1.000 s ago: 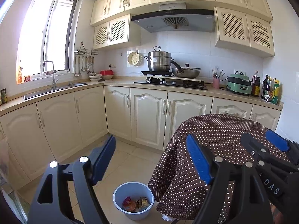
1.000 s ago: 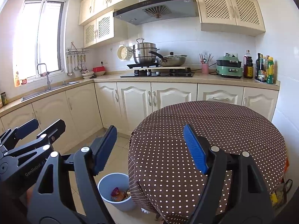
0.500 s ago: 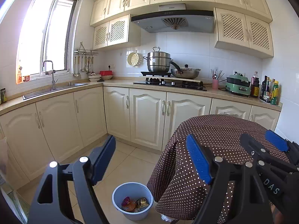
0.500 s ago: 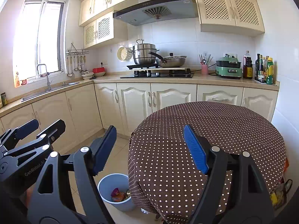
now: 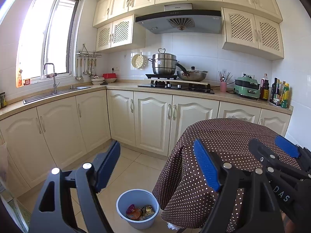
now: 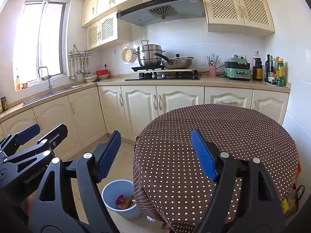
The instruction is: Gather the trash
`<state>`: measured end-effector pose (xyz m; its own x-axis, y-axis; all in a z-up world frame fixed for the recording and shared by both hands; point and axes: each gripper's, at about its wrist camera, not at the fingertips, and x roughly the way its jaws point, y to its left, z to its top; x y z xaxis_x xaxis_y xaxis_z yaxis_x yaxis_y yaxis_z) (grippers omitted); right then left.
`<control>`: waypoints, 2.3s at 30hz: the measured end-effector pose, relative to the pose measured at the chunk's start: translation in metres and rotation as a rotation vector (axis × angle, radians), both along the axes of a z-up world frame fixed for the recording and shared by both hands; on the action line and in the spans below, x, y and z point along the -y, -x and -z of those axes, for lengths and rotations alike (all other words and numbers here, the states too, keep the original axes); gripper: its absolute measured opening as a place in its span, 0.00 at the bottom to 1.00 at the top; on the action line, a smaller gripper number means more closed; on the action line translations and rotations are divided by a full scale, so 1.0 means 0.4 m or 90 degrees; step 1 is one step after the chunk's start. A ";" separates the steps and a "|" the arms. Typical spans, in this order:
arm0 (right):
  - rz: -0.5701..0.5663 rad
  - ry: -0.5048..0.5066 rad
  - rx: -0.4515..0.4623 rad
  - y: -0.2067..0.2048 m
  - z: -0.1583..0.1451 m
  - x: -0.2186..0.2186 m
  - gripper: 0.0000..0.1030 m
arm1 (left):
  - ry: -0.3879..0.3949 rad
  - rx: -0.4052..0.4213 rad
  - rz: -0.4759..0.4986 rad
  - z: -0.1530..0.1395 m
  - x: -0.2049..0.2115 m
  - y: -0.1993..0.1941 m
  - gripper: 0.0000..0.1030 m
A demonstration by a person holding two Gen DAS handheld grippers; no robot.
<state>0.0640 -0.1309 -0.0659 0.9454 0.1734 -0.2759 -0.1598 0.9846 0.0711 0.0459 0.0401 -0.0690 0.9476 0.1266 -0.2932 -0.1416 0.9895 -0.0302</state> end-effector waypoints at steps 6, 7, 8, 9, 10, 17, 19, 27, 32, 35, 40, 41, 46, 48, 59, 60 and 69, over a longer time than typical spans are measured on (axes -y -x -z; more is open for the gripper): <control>0.000 -0.001 0.000 0.000 0.001 0.002 0.73 | 0.001 -0.001 0.002 0.000 0.003 -0.001 0.74; 0.001 -0.002 -0.001 -0.001 0.002 0.002 0.73 | 0.001 -0.001 0.002 0.000 0.003 -0.001 0.74; 0.001 -0.002 -0.001 -0.001 0.002 0.003 0.73 | 0.002 -0.001 0.003 0.001 0.002 -0.001 0.74; 0.001 -0.001 -0.001 -0.001 0.002 0.002 0.73 | 0.002 -0.001 0.002 0.001 0.004 -0.001 0.74; 0.001 -0.002 -0.001 0.000 0.002 0.002 0.73 | 0.002 -0.002 0.002 0.001 0.004 -0.002 0.74; 0.001 -0.001 -0.002 0.000 0.003 0.001 0.73 | 0.002 -0.003 0.002 0.003 0.008 -0.003 0.74; 0.000 -0.001 -0.003 -0.001 0.003 0.001 0.73 | 0.002 -0.003 0.001 0.004 0.012 -0.003 0.74; 0.001 -0.002 -0.004 0.001 0.006 -0.001 0.73 | 0.004 -0.003 0.001 0.008 0.013 -0.005 0.74; 0.000 -0.002 -0.004 0.001 0.006 0.000 0.73 | 0.005 -0.004 0.003 0.010 0.012 -0.004 0.74; 0.000 -0.003 -0.003 0.001 0.006 0.000 0.73 | 0.006 -0.004 0.001 0.009 0.010 -0.004 0.74; 0.002 -0.004 -0.003 0.000 0.007 0.000 0.74 | 0.007 -0.004 -0.001 0.010 0.012 -0.004 0.74; 0.002 -0.004 -0.003 0.001 0.008 0.001 0.74 | 0.007 -0.004 -0.002 0.010 0.013 -0.004 0.74; 0.001 -0.006 -0.003 0.000 0.007 0.001 0.74 | 0.007 -0.005 -0.001 0.009 0.013 -0.006 0.74; 0.002 -0.005 -0.003 0.001 0.007 0.001 0.74 | 0.008 -0.005 0.000 0.009 0.010 -0.007 0.74; 0.001 -0.007 -0.006 -0.001 0.005 -0.002 0.75 | 0.007 -0.008 0.001 0.011 0.008 -0.013 0.74; 0.001 -0.008 -0.005 -0.001 0.005 -0.002 0.75 | 0.007 -0.008 0.002 0.011 0.007 -0.013 0.74; 0.005 -0.009 -0.006 -0.006 0.004 -0.004 0.75 | 0.006 -0.012 0.005 0.015 0.009 -0.020 0.74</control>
